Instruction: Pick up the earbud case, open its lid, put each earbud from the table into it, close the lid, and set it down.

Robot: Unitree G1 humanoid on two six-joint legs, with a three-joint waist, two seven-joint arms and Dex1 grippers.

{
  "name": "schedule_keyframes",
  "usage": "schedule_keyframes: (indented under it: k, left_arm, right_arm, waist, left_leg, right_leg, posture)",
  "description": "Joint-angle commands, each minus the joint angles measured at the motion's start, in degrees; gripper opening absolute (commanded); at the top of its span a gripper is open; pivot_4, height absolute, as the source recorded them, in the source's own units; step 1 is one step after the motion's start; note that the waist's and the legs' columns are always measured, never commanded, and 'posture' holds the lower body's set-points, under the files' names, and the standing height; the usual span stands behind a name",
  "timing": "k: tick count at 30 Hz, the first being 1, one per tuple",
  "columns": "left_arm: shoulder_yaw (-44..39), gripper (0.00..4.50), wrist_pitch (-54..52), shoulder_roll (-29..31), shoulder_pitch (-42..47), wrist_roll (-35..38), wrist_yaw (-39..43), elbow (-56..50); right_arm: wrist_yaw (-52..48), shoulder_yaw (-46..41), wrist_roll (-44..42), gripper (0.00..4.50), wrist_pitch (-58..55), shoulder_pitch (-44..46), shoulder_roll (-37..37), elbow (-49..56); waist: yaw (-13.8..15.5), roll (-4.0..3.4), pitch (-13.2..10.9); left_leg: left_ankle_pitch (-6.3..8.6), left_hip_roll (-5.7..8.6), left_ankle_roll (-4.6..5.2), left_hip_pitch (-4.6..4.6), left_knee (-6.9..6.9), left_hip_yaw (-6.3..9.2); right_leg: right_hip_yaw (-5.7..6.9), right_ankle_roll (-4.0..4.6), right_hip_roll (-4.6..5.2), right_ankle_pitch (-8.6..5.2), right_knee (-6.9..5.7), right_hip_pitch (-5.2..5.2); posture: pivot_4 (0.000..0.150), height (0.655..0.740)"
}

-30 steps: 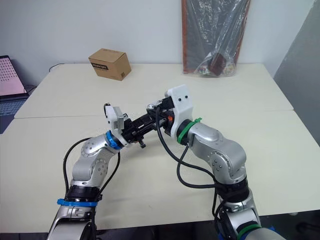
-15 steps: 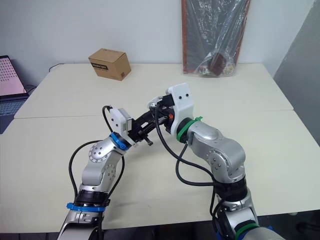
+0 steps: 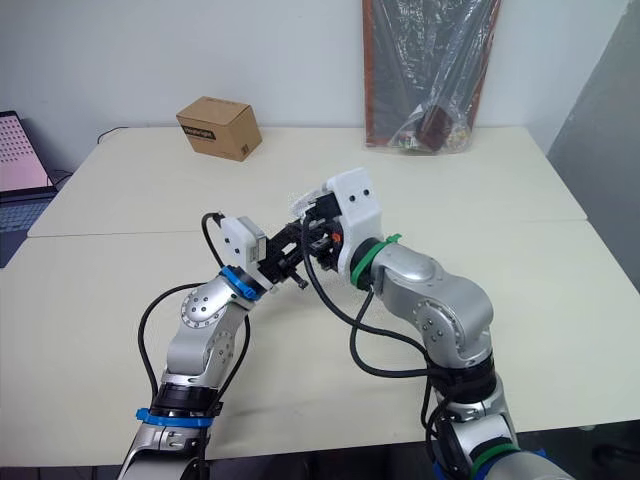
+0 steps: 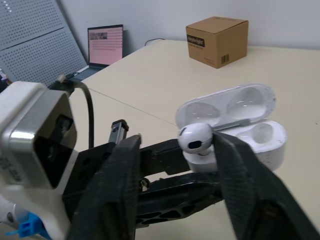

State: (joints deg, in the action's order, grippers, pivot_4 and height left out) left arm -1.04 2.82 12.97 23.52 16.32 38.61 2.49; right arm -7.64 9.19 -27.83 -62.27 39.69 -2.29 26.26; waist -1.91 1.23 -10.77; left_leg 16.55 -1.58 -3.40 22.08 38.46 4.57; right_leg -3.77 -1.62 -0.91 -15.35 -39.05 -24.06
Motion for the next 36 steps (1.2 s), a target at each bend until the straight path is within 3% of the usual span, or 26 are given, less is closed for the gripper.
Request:
schedule_keyframes:
  k: [1, 19, 28, 36]
  left_arm:
    - [-0.6, 0.75, 1.3, 0.2, 1.4, 2.6, 0.2, -6.8]
    - [-0.8, 0.75, -5.0, 3.0, 0.1, 6.2, 3.6, -7.5]
    - [-3.2, 0.75, -13.0, 9.8, 1.2, 15.1, 14.4, -4.5]
    - [-3.8, 0.75, -19.9, 15.4, 1.8, 18.2, 21.1, -2.1]
  right_arm:
    - [-0.5, 0.2, 1.5, 2.87, 1.2, -0.7, -1.4, -0.3]
    - [-4.1, -3.8, -1.3, 2.87, 6.4, -1.3, -2.5, 2.4]
    - [-14.3, -8.8, -11.7, 2.87, 2.6, -2.8, -13.4, 9.3]
    - [-14.7, -10.5, -9.7, 2.87, 4.1, -4.2, -21.9, 6.2]
  waist:
    - [0.0, 0.0, 0.0]
    - [0.0, 0.0, 0.0]
    - [0.0, 0.0, 0.0]
    - [-0.1, 0.0, 0.0]
  left_leg:
    - [0.0, 0.0, 0.0, 0.0, -0.01, 0.0]
    - [0.0, 0.0, 0.0, -0.04, -0.14, -0.01]
    - [0.0, -0.01, 0.0, -0.09, -0.33, -0.01]
    - [-0.01, 0.01, 0.0, -0.11, -0.35, -0.05]
  right_leg:
    - [0.0, 0.0, 0.0, 0.0, 0.01, 0.0]
    - [0.0, 0.0, 0.0, 0.0, 0.05, 0.0]
    - [0.03, 0.0, 0.0, -0.01, 0.08, -0.03]
    - [0.01, 0.0, -0.02, -0.01, 0.09, -0.02]
  posture:
    - [0.15, 0.74]
    - [0.15, 0.74]
    - [0.15, 0.74]
    - [0.15, 0.74]
